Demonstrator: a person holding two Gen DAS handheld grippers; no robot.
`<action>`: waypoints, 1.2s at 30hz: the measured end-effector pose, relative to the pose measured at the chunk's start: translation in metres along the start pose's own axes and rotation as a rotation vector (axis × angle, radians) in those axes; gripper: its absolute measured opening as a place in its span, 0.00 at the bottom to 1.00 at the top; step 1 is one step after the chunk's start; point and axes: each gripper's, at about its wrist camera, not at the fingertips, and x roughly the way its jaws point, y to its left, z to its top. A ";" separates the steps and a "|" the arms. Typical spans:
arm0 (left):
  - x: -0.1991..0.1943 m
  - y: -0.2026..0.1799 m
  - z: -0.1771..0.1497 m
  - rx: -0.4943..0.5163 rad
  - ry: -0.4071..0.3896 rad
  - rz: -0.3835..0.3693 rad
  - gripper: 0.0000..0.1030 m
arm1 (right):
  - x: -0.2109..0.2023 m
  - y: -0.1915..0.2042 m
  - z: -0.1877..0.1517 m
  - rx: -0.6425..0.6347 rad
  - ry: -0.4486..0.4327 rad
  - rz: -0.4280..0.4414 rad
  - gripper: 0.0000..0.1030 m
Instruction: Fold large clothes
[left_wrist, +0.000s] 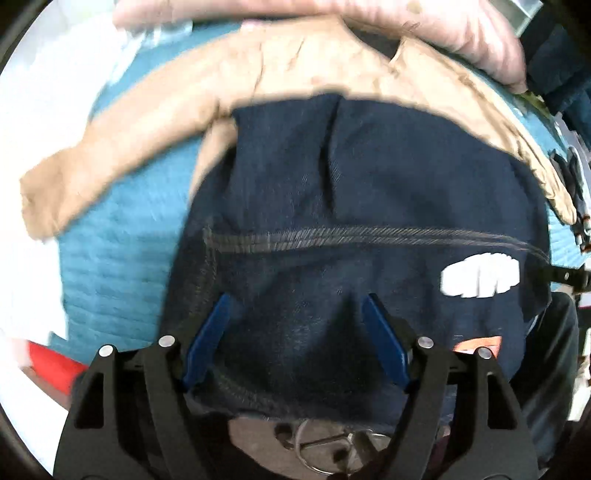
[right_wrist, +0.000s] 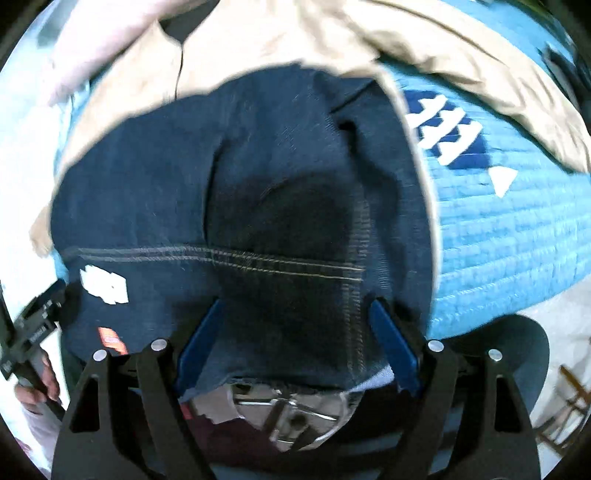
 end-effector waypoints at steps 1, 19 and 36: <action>-0.012 -0.003 0.003 0.011 -0.026 -0.004 0.77 | -0.008 -0.007 0.000 0.017 -0.017 -0.001 0.76; 0.041 -0.131 0.071 0.024 0.017 -0.195 0.61 | -0.003 -0.060 0.038 0.144 0.006 0.065 0.76; 0.072 -0.133 0.054 0.085 -0.065 -0.121 0.56 | 0.006 -0.052 0.039 0.161 0.052 0.191 0.48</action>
